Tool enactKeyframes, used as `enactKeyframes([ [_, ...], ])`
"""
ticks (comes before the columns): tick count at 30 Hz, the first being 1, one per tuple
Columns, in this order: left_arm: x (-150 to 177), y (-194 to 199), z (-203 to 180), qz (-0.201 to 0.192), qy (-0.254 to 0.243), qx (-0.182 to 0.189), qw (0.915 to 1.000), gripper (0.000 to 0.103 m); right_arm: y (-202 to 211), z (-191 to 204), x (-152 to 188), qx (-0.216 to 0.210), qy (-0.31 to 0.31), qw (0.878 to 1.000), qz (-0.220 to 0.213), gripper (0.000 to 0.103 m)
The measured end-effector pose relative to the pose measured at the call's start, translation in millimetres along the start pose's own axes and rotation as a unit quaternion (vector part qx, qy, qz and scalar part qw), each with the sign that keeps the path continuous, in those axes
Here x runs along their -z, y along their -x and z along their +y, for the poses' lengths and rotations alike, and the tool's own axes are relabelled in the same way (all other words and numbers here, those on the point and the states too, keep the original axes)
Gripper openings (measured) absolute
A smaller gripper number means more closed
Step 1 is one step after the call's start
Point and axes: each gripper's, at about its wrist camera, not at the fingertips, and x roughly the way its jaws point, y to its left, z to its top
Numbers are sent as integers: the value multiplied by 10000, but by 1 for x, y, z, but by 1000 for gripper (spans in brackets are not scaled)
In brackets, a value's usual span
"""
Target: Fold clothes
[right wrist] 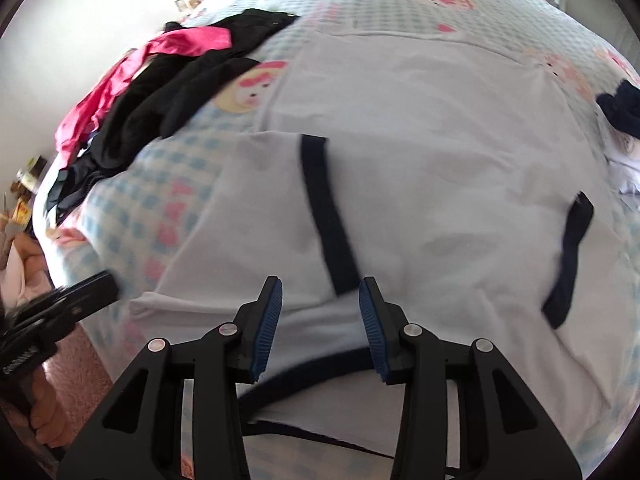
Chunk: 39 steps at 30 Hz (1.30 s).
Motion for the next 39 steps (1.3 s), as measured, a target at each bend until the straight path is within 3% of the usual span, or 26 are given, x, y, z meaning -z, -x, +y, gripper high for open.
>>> enactKeyframes([
  [1, 0, -8, -3, 95, -68, -50, 9999, 13, -5, 3, 0, 63, 51, 10000, 43, 40],
  [4, 12, -28, -2, 549, -138, -746, 9956, 14, -16, -4, 6, 461, 14, 9987, 237, 40],
  [5, 18, -30, 3, 610, -83, -808, 9948, 15, -16, -8, 8, 543, -36, 9982, 268, 40],
  [7, 27, -27, 12, 723, 51, -692, 9950, 16, -13, -18, 12, 565, -124, 9979, 283, 34],
  [12, 24, -7, 14, 769, 39, -547, 9955, 17, -3, -22, 13, 682, -152, 9973, 243, 36],
  [18, -14, 7, 13, 196, -15, -330, 9993, 17, 18, -15, -7, 158, -205, 9996, -120, 39],
  [23, -48, -13, 12, 126, -4, -359, 9993, 17, 21, -8, -26, 209, 101, 9996, -148, 39],
  [25, -61, -24, 16, 173, 56, -300, 9994, 17, 24, -17, -37, 475, 126, 9986, -191, 39],
  [28, -76, -36, 23, 255, 86, -241, 9993, 18, 36, -42, -49, 697, -75, 9973, -205, 39],
  [32, -93, -53, 34, 374, 141, -115, 9991, 28, 62, -94, -65, 441, -611, 9965, -365, 40],
  [36, -113, -73, 44, 450, 245, -135, 9986, 28, 70, -154, -88, 1044, -734, 9911, -370, 45],
  [39, -128, -83, 44, 405, 239, -214, 9987, 29, 58, -196, -105, 1263, -833, 9883, -183, 45],
])
